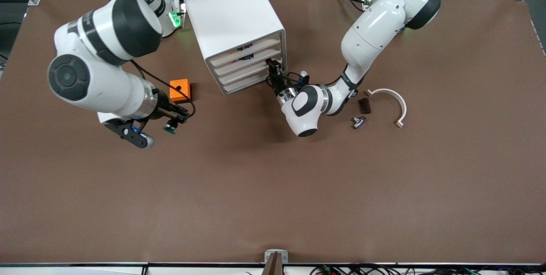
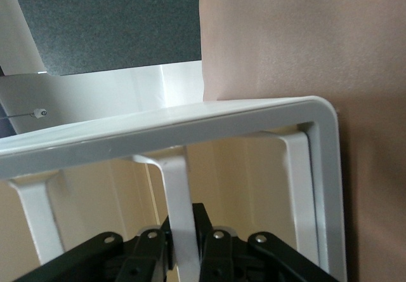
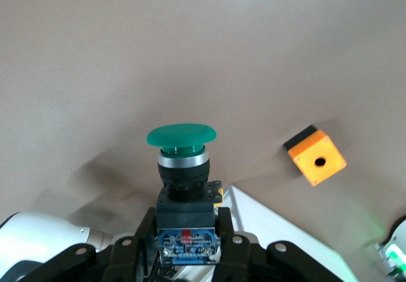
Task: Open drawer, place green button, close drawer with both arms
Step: 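Carry the green button over the open drawer with the right gripper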
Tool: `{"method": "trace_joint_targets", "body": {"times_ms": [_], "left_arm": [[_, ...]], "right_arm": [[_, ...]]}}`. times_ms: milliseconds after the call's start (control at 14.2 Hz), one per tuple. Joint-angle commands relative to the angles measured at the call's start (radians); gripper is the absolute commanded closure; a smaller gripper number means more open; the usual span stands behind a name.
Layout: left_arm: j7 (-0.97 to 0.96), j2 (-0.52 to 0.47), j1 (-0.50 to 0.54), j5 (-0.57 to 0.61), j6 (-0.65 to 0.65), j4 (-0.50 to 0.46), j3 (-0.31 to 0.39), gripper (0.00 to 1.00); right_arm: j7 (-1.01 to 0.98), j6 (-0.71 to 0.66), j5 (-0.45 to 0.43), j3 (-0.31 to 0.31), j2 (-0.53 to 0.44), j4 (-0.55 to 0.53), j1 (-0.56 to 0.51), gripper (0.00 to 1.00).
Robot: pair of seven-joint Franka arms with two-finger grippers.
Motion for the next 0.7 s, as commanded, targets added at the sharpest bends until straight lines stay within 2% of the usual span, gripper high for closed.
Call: {"method": "trace_joint_targets", "body": {"times_ms": [0, 352, 634], "left_arm": [[0.012, 0.005, 0.035, -0.017, 0.005, 0.014, -0.003, 0.89], [0.015, 0.005, 0.116, -0.014, 0.031, 0.021, 0.006, 0.85], [0.015, 0.005, 0.164, -0.015, 0.051, 0.044, 0.007, 0.81]], "right_arm": [[0.121, -0.004, -0.045, -0.007, -0.026, -0.015, 0.051, 1.00], [0.361, 0.009, -0.091, -0.007, -0.026, -0.027, 0.158, 1.00], [0.583, 0.124, -0.093, -0.007, -0.024, -0.093, 0.249, 1.00]]}}
